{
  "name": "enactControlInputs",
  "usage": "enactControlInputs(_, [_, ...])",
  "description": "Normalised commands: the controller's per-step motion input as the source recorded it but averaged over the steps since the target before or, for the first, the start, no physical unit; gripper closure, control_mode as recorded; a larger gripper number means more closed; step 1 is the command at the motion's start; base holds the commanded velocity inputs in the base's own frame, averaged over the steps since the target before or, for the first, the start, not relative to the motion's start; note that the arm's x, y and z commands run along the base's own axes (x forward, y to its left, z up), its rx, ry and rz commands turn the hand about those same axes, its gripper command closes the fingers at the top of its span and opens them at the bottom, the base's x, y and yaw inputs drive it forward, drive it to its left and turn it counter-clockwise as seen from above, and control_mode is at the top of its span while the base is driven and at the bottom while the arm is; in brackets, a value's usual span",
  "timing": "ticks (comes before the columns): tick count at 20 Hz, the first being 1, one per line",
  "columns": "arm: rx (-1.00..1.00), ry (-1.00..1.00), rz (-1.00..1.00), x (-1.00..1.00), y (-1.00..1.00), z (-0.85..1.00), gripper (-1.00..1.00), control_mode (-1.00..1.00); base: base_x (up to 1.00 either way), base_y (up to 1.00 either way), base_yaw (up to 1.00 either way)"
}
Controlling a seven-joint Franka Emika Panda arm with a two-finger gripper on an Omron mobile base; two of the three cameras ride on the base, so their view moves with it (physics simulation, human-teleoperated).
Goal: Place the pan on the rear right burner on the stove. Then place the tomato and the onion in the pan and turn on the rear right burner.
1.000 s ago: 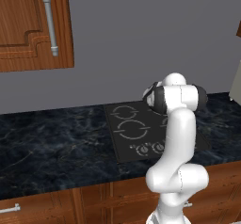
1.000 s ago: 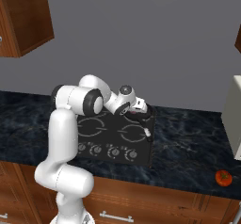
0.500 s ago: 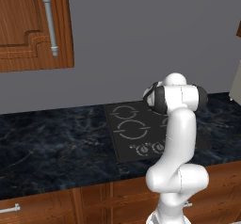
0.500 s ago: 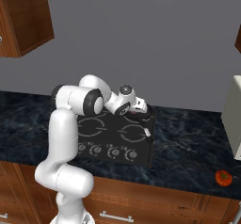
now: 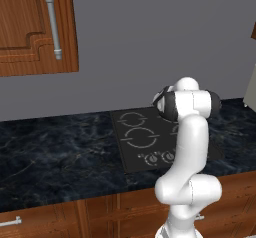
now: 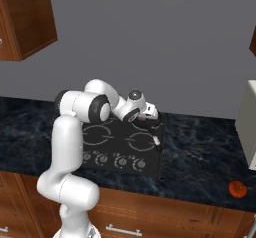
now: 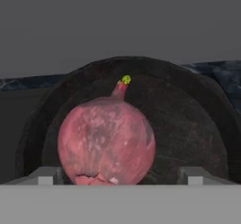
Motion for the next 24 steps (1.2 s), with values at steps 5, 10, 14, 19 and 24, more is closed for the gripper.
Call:
enactControlInputs(5, [0.00, -0.07, 0.00, -0.02, -0.25, 0.42, -1.00, -1.00, 0.00, 0.00, 0.00])
enactControlInputs(10, [0.00, -0.01, 0.00, -0.29, -0.13, 0.22, -1.00, -1.00, 0.00, 0.00, 0.00])
enactControlInputs(14, [0.00, -0.02, -0.02, -0.46, -0.16, 0.00, -1.00, -1.00, 0.00, 0.00, 0.00])
enactControlInputs(19, [0.00, -0.02, -0.02, -0.72, -0.11, 0.16, -1.00, -1.00, 0.00, 0.00, 0.00])
enactControlInputs(24, [0.00, 0.00, 0.00, -0.74, -0.06, 0.30, -1.00, -1.00, 0.00, 0.00, 0.00])
